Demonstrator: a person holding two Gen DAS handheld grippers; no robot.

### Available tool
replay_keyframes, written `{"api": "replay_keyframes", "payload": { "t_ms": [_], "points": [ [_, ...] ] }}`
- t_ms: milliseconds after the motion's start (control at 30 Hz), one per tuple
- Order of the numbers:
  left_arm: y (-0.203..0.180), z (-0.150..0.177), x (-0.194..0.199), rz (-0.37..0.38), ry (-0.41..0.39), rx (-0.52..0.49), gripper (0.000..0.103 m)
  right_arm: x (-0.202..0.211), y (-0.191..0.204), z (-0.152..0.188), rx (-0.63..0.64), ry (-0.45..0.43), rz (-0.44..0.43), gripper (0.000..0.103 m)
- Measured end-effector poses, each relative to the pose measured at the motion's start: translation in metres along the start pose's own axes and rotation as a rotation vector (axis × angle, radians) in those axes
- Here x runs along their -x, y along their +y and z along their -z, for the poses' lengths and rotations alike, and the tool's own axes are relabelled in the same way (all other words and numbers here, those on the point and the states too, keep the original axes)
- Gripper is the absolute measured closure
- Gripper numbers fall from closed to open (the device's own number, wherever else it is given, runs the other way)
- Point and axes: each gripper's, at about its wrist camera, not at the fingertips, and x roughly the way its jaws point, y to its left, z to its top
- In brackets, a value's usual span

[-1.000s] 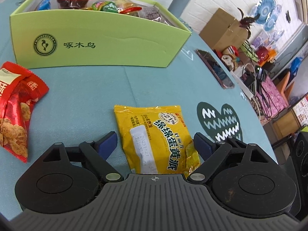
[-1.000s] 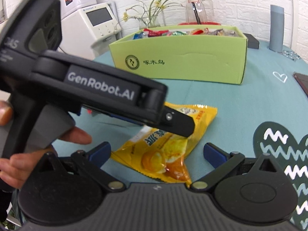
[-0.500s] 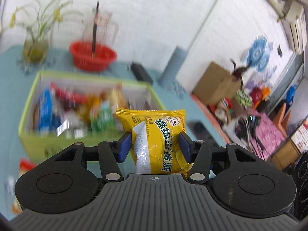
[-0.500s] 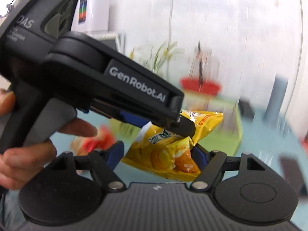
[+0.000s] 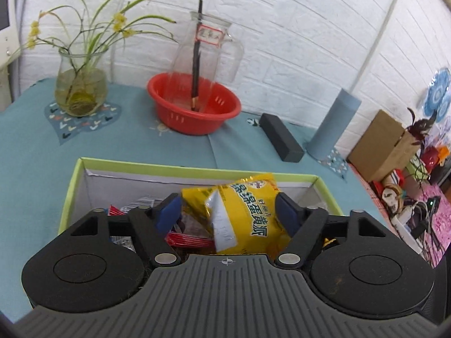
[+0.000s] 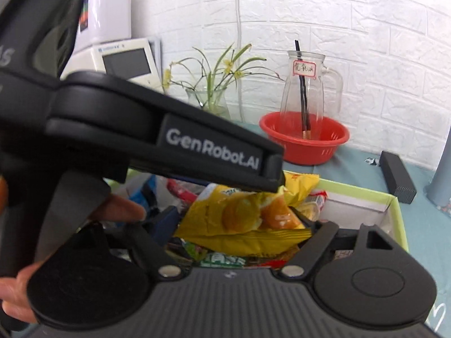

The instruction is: Organize snacks

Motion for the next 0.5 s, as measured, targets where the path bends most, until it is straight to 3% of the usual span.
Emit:
{"api": "replay_keyframes", "payload": {
  "t_ms": [33,67,167,300,500],
  "points": [
    [0.002,-0.002,0.008,0.024,-0.019,0.019,0.042,0.004,-0.001,-0.001,-0.003,0.001,-0.005,0.016],
    [0.004,-0.006,0.021,0.064,-0.046,0.043,0.038,0.009,-0.004,-0.003,-0.011,-0.004,-0.003,0.009],
    [0.005,-0.014,0.065,0.151,-0.171,0.069,0.023,0.032,-0.009,-0.010,-0.023,-0.050,-0.004,0.003],
    [-0.001,-0.018,0.111,0.117,-0.272,0.046,0.020,0.066,-0.009,-0.021,-0.014,-0.140,0.025,0.003],
    [0.006,-0.008,0.151,0.132,-0.294,0.052,0.017,0.104,-0.001,-0.035,-0.010,-0.263,0.047,0.001]
  ]
}}
